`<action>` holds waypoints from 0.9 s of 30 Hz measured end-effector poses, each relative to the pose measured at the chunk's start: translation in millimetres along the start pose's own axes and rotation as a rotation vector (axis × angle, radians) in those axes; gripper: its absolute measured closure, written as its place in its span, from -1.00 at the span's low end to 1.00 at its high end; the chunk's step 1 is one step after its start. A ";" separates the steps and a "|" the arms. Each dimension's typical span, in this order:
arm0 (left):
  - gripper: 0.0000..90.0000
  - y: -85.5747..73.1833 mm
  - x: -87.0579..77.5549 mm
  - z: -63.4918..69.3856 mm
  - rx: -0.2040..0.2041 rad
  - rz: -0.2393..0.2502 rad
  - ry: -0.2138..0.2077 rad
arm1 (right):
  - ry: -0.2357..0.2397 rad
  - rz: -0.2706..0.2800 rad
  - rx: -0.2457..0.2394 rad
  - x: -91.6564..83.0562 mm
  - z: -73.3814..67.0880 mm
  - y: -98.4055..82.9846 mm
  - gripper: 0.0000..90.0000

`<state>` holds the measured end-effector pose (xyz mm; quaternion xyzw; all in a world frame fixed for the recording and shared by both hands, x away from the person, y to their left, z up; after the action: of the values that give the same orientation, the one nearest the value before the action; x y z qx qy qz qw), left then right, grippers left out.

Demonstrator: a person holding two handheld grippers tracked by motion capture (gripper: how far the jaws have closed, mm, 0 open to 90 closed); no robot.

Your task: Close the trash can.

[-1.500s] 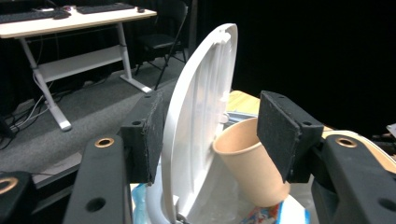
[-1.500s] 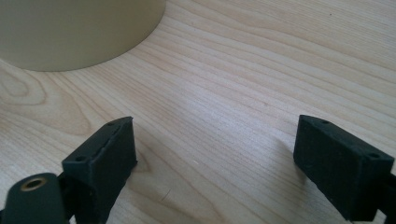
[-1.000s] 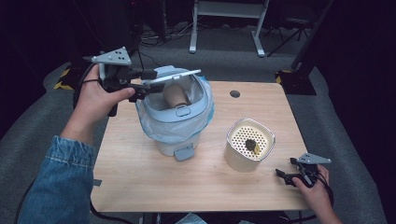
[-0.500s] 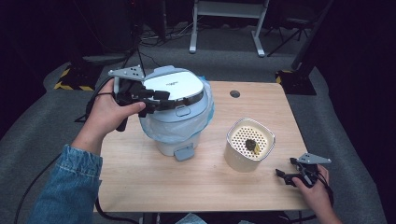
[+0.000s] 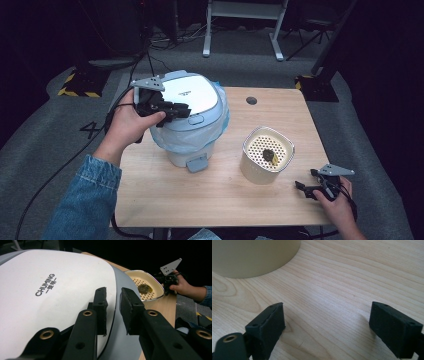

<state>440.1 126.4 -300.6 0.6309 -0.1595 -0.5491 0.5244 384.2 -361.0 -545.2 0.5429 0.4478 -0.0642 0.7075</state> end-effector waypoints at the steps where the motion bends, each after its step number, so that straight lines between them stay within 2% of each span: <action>1: 0.71 0.4 0.9 -0.4 0.003 0.001 0.006 | 0.000 0.000 0.000 0.0 0.0 0.0 -0.71; 5: 0.84 0.9 2.4 0.1 0.014 -0.002 0.038 | 0.000 0.000 0.000 0.0 0.0 0.0 -0.71; 11: 1.00 -0.4 3.3 -0.7 0.019 0.005 0.058 | 0.000 0.000 0.000 0.0 0.0 0.0 -0.71; 13: 1.00 -0.8 4.5 1.0 0.028 0.007 0.073 | 0.000 0.000 0.000 0.0 0.0 0.0 -0.71; 14: 1.00 -2.8 6.2 2.3 0.049 -0.023 0.095 | 0.000 0.000 0.000 0.0 0.0 0.0 -0.71; 15: 1.00 -2.4 8.2 4.6 0.058 -0.016 0.102 | 0.000 0.000 0.000 0.0 0.0 0.0 -0.71; 18: 1.00 -1.7 11.6 8.6 0.066 -0.017 0.090 | 0.000 0.000 0.000 0.0 0.0 0.0 -0.71; 20: 1.00 -1.5 12.6 8.5 0.054 -0.004 0.079 | 0.000 0.000 0.000 0.0 0.0 0.0 -0.71; 21: 0.97 -1.3 12.8 8.4 0.051 0.003 0.078 | 0.000 0.000 0.000 0.0 0.0 0.0 -0.71; 22: 0.85 -0.8 12.7 9.1 0.047 0.005 0.070 | 0.000 0.000 0.000 0.0 0.0 0.0 -0.71; 24: 0.39 0.8 13.3 12.2 0.047 0.012 0.090 | 0.000 0.000 0.000 0.0 0.0 0.0 -0.71; 25: 0.27 1.0 12.6 13.8 0.060 0.005 0.094 | 0.000 0.000 0.000 0.0 0.0 0.0 -0.71; 27: 0.10 3.6 11.7 18.9 0.073 0.040 0.073 | 0.001 0.000 0.000 0.0 0.0 0.0 -0.71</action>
<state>429.2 106.7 -300.9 0.6657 -0.1728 -0.5089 0.5176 384.2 -361.0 -545.2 0.5430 0.4481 -0.0641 0.7073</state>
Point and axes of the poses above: each handheld gripper's, and its own axes: x roughly forward along the jaws, y roughly out of its top, z roughly to its right, the point moved 6 cm from there along x, roughly forward along the jaws, and after that the axes turned 2 degrees about -z, right-handed, at the moved point
